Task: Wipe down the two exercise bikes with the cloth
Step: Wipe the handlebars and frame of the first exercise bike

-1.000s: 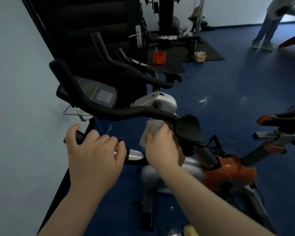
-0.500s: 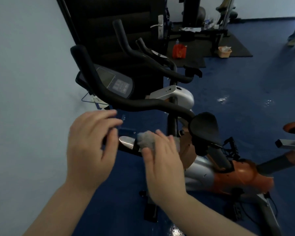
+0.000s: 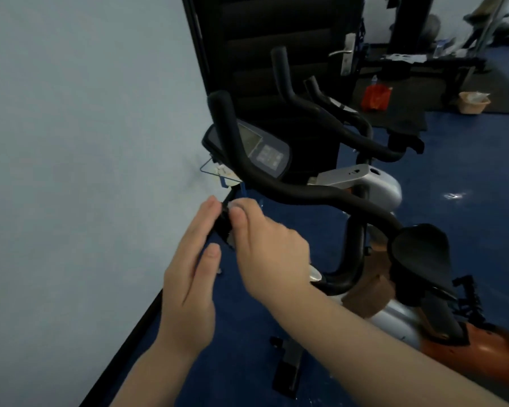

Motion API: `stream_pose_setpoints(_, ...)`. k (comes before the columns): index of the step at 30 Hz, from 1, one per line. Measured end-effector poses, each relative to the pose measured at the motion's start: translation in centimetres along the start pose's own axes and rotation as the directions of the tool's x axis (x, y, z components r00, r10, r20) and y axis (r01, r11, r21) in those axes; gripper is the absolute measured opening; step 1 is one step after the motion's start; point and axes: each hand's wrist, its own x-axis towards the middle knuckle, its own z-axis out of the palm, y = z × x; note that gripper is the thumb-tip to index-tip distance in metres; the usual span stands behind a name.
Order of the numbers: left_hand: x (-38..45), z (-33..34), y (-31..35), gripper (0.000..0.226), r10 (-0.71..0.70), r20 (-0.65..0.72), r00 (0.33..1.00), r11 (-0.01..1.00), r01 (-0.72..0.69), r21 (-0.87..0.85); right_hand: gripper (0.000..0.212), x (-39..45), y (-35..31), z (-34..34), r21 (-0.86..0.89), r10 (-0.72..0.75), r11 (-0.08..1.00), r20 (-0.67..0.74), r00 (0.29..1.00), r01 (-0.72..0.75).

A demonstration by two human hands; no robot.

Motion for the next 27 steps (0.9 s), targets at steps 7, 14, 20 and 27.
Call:
stream_pose_setpoints(7, 0.0, -0.2, 0.2, 0.047, -0.001, 0.046, 0.999, 1.0, 0.0, 0.001, 0.037, 0.5, 1.9, -0.8, 0.066, 0.291, 0.945, 0.267, 0.919, -0.319)
stream_pose_setpoints(14, -0.2, 0.1, -0.4, 0.049, 0.053, 0.077, 0.996, 0.999, -0.053, 0.0, 0.031, -1.2, -0.6, -0.9, 0.23, 0.041, 0.971, 0.087, 0.995, -0.061)
stream_pose_setpoints(20, 0.0, 0.5, -0.9, 0.051, 0.116, 0.075, 0.99, 0.984, -0.125, 0.127, 0.006, 0.7, -0.4, 0.2, 0.02, 0.185, 0.982, 0.093, 0.978, -0.187)
stream_pose_setpoints(27, -0.3, 1.2, -1.7, 0.06, 0.154, 0.073, 0.985, 0.98, -0.162, 0.116, 0.041, -6.2, 3.1, -0.4, -0.084, 0.014, 0.996, -0.058, 0.998, -0.019)
